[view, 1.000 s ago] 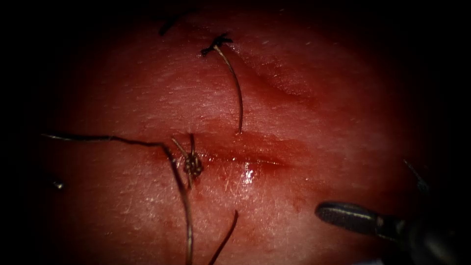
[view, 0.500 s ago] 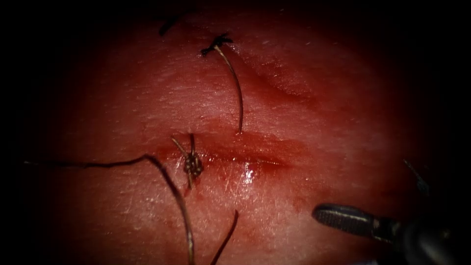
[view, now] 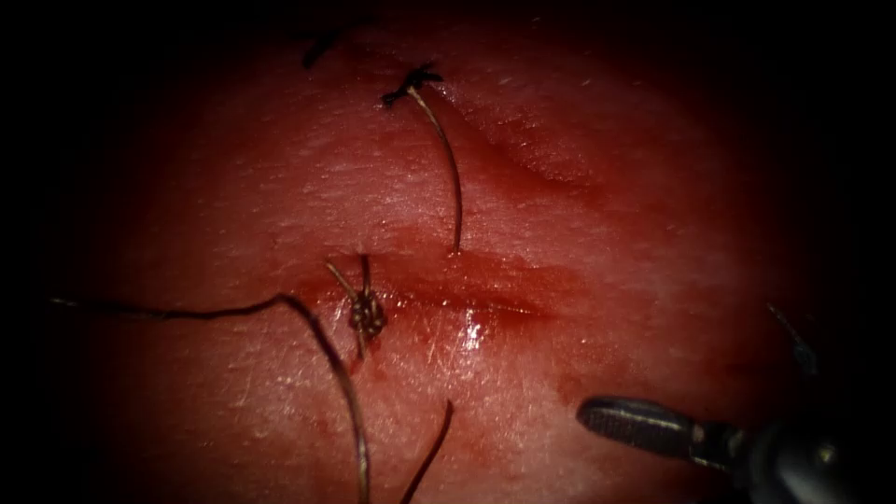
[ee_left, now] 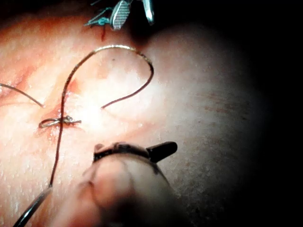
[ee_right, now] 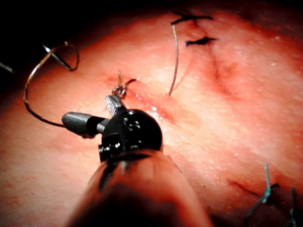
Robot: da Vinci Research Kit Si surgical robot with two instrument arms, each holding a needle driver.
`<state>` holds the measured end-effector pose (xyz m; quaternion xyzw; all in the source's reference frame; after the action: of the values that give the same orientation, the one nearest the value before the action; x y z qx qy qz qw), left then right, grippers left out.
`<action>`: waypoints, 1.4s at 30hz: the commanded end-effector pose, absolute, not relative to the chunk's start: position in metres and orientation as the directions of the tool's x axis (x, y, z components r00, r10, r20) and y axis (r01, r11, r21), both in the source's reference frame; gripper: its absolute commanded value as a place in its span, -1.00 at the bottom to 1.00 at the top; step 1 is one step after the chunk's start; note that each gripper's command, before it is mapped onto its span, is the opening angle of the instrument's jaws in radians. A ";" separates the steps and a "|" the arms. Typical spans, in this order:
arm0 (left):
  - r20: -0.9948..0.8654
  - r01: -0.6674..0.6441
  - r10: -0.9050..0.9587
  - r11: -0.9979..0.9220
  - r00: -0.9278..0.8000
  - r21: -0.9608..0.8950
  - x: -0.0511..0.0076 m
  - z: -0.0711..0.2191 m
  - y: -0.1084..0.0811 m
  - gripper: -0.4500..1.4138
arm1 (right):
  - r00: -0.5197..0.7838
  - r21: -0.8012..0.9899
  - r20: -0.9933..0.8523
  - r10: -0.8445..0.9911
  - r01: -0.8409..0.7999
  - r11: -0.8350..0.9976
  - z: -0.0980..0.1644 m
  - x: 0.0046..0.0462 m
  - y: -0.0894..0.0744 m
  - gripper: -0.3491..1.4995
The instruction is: Wound Closure
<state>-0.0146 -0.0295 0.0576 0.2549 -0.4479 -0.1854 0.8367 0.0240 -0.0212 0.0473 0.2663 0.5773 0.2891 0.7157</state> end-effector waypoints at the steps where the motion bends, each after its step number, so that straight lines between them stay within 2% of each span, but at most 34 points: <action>1: 0.680 0.102 -0.523 0.824 0.513 0.557 -0.0154 0.058 -0.029 0.41 | 0.165 0.715 -0.673 0.721 -0.105 0.692 0.048 0.0247 -0.021 0.42; 6: 0.688 0.225 -0.481 0.873 0.543 0.433 -0.0156 0.061 -0.027 0.41 | 0.164 0.715 -0.673 0.721 -0.105 0.692 0.048 0.0248 -0.021 0.44; 11: 0.673 0.292 -0.470 0.883 0.571 0.368 -0.0157 0.065 -0.027 0.41 | 0.164 0.714 -0.673 0.721 -0.107 0.692 0.048 0.0249 -0.021 0.44; 17: 0.667 0.313 -0.444 0.896 0.599 0.315 -0.0158 0.067 -0.027 0.35 | 0.164 0.714 -0.674 0.720 -0.107 0.692 0.048 0.0250 -0.021 0.44; 21: 0.676 0.293 -0.382 0.923 0.630 0.248 -0.0157 0.068 -0.026 0.14 | 0.163 0.713 -0.674 0.720 -0.109 0.692 0.048 0.0253 -0.021 0.44; 26: 0.662 0.297 -0.364 0.930 0.655 0.218 -0.0157 0.071 -0.026 0.08 | 0.163 0.712 -0.676 0.719 -0.108 0.694 0.048 0.0257 -0.021 0.45; 30: 0.642 0.286 -0.354 0.934 0.680 0.213 -0.0151 0.072 -0.026 -0.12 | 0.163 0.712 -0.676 0.719 -0.108 0.694 0.048 0.0256 -0.021 0.45; 33: 0.638 0.267 -0.336 0.941 0.692 0.206 -0.0143 0.072 -0.026 -0.46 | 0.163 0.712 -0.676 0.719 -0.107 0.694 0.048 0.0256 -0.021 0.45; 36: 0.633 0.245 -0.309 0.951 0.710 0.189 -0.0136 0.071 -0.026 -1.00 | 0.163 0.712 -0.676 0.719 -0.107 0.694 0.048 0.0256 -0.021 0.38; 38: 0.626 0.229 -0.290 0.957 0.724 0.178 -0.0133 0.071 -0.026 -1.00 | 0.163 0.712 -0.675 0.719 -0.107 0.693 0.048 0.0256 -0.021 0.34; 42: 0.642 0.236 -0.285 0.958 0.712 0.164 -0.0134 0.069 -0.026 -1.00 | 0.163 0.714 -0.674 0.721 -0.109 0.692 0.048 0.0255 -0.021 0.07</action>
<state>-0.0128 -0.0258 0.0685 0.0329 -0.3537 -0.1421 0.9239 0.0248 -0.0213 0.0474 0.2641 0.5778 0.2906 0.7155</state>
